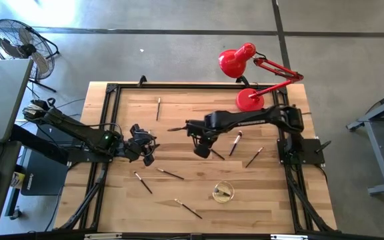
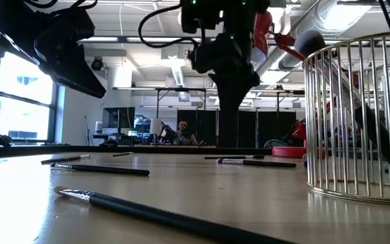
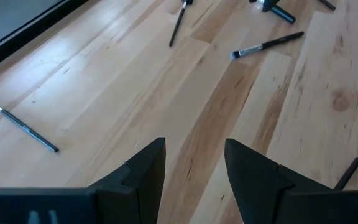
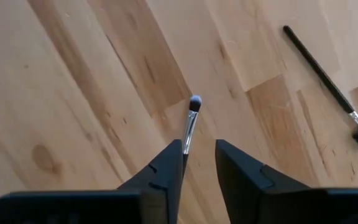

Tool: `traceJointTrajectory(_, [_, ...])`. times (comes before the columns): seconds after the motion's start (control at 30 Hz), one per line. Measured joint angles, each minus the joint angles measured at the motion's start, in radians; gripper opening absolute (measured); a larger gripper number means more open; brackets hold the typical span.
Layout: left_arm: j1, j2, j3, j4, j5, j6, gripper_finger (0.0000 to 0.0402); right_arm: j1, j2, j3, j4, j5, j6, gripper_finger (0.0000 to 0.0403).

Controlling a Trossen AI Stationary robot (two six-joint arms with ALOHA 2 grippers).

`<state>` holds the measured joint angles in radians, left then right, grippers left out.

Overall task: Pick & Place Makeup Brushes
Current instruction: Put the eyeshadow brush into the gold makeup holder

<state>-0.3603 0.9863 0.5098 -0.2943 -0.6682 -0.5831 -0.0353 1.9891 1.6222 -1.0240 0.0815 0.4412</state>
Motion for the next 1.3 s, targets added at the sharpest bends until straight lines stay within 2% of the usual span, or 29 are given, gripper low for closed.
traceJointTrajectory(0.3, [0.0, 0.0, 0.0, 0.0, 0.006, 0.004, 0.0162, 0.0, 0.091, 0.0, 0.003, -0.034, -0.003, 0.0118])
traceJointTrajectory(0.93, [0.0, 0.0, -0.001, 0.0, 0.007, 0.006, 0.0162, -0.013, 0.187, -0.002, 0.018, -0.049, -0.022, 0.0118])
traceJointTrajectory(1.03, [0.0, 0.0, -0.001, 0.0, 0.007, 0.006, 0.0162, -0.013, 0.185, -0.019, 0.074, -0.067, -0.022, 0.01])
traceJointTrajectory(1.23, [0.0, 0.0, -0.001, 0.0, 0.007, 0.006, 0.0162, -0.014, 0.171, -0.123, 0.177, -0.115, 0.031, 0.0021])
traceJointTrajectory(1.3, [0.0, 0.0, -0.001, 0.0, 0.007, 0.006, 0.0162, -0.014, 0.168, -0.147, 0.192, -0.116, 0.045, 0.0011])
